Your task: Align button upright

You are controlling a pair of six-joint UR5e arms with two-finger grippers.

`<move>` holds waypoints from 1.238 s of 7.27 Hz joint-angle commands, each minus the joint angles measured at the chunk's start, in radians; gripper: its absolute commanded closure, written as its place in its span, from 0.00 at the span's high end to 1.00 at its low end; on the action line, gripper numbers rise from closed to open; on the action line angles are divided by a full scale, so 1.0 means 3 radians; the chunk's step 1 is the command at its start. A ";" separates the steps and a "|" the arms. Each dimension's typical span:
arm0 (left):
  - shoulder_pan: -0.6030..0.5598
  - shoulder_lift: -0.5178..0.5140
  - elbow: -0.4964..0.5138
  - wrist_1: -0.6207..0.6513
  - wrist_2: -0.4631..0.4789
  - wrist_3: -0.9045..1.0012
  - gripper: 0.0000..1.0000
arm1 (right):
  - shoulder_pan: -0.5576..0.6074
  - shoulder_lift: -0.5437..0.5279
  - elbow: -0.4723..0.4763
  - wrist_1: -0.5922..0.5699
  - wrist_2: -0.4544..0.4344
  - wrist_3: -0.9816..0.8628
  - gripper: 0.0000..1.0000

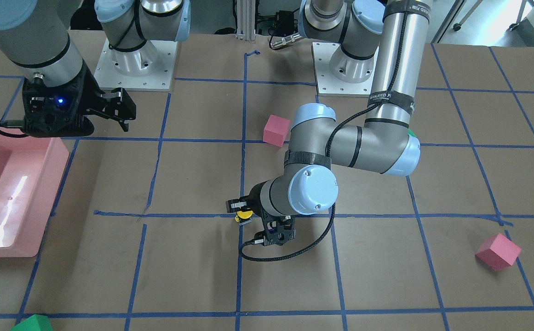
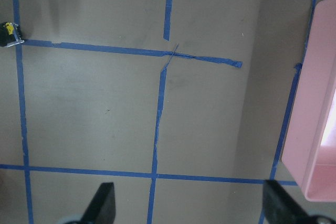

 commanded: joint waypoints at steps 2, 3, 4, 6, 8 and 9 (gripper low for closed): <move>0.0008 0.0210 0.0028 -0.0001 0.0458 0.0082 1.00 | 0.0000 0.0000 0.0000 0.0000 0.0004 0.0005 1.00; 0.0023 0.0383 -0.0002 -0.0067 0.0594 0.0123 1.00 | 0.0000 0.0000 0.0000 0.0000 -0.0001 0.0005 1.00; 0.0018 0.0648 -0.0038 -0.0245 0.0712 0.0210 1.00 | 0.0000 0.0000 0.0000 0.0000 -0.0006 0.0000 1.00; 0.0044 0.1210 -0.0175 -0.0491 0.1009 0.0369 1.00 | 0.0000 0.0000 0.0000 0.0000 -0.0001 0.0000 1.00; 0.0064 0.1574 -0.0176 -0.0691 0.1371 0.0501 1.00 | 0.0000 0.0000 0.0000 0.0000 0.0004 -0.0005 1.00; 0.0064 0.1748 -0.0181 -0.0732 0.1641 0.0552 1.00 | 0.0000 0.0000 0.0000 0.0000 -0.0006 -0.0005 1.00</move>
